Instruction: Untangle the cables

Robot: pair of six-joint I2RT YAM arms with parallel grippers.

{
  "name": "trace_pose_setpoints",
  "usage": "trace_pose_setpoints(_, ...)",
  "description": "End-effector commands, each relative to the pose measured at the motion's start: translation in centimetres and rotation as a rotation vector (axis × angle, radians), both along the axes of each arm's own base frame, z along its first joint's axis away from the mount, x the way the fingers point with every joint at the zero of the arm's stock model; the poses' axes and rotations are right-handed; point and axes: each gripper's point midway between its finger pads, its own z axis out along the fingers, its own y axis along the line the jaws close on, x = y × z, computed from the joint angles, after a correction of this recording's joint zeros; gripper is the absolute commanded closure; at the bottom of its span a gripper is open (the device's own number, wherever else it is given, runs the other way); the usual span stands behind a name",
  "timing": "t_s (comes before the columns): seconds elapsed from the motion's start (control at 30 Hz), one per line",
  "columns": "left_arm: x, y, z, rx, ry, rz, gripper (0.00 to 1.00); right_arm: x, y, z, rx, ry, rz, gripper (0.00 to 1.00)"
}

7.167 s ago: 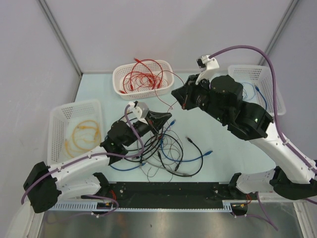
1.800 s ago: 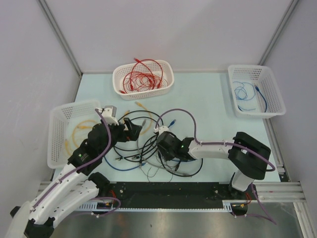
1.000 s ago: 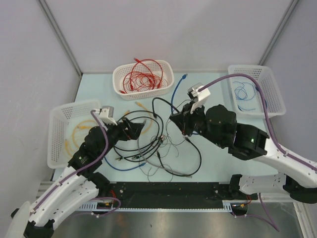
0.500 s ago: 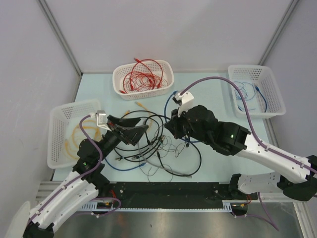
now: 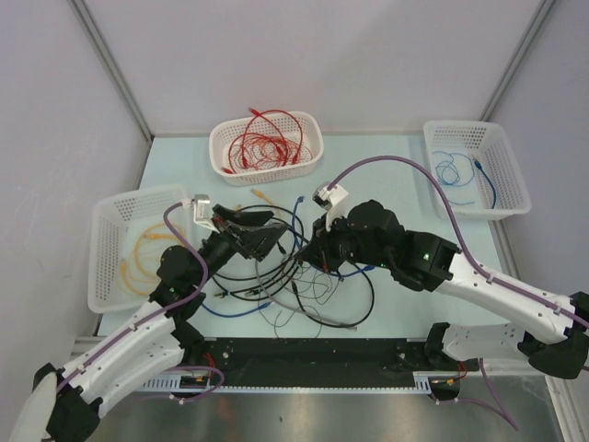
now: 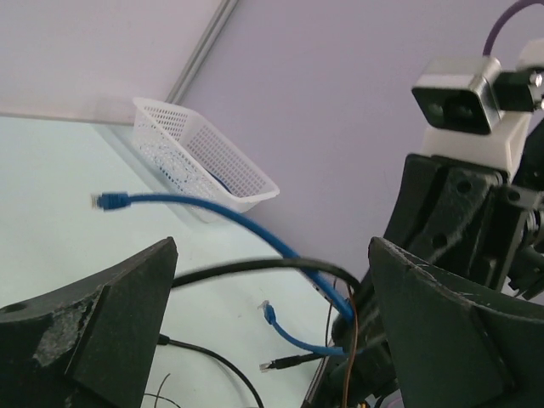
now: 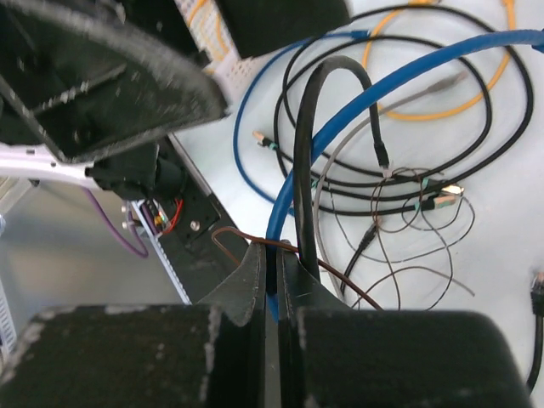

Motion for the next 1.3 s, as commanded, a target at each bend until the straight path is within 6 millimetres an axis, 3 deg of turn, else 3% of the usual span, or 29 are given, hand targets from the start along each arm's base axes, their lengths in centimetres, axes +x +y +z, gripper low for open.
trace_pose_setpoints(0.0, -0.2, -1.1, 3.0, -0.049, -0.045, -0.056, 0.0, -1.5, 0.0, 1.2, 0.046, -0.029, 0.064, 1.0)
trace_pose_setpoints(0.3, 0.2, -4.3, 0.2, -0.019, 0.084, -0.208, 0.02, -2.0, 0.7, 0.4, 0.021, -0.048, 0.091, 1.0)
trace_pose_setpoints(0.53, -0.9, -2.7, 0.7, 0.018, 0.017, -0.163, 0.03, -1.4, -0.3, 0.2, -0.009, -0.073, 0.062, 1.0)
trace_pose_setpoints(0.67, -2.6, -1.4, 1.8, -0.009, -0.042, -0.154, 0.04, -0.9, -0.7, -0.2, -0.02, -0.075, 0.046, 1.0)
trace_pose_setpoints(0.87, -3.9, -2.0, 0.2, 0.0, -0.016, -0.244, 0.19, -0.4, -0.9, -0.5, -0.013, -0.073, 0.043, 1.0)
trace_pose_setpoints(0.9, -3.9, -2.1, 0.0, 0.006, -0.009, -0.248, 0.19, -0.4, -0.8, -0.4, -0.009, -0.074, 0.045, 1.0)
trace_pose_setpoints(1.03, -2.4, -1.8, -2.1, 0.09, 0.026, -0.167, 0.02, -0.6, -0.6, 0.0, 0.012, -0.075, 0.06, 1.0)
trace_pose_setpoints(1.17, -0.1, -0.1, -2.9, 0.248, -0.051, 0.009, 0.01, -0.7, -0.9, 0.4, 0.024, -0.073, 0.057, 1.0)
trace_pose_setpoints(1.2, 0.3, 0.3, -4.0, 0.3, -0.029, 0.036, 0.02, -0.8, -1.0, 0.6, 0.029, -0.076, 0.056, 1.0)
trace_pose_setpoints(1.27, 0.9, 1.2, -3.8, 0.355, -0.07, 0.097, 0.03, -0.8, -1.1, 0.7, 0.03, -0.077, 0.053, 1.0)
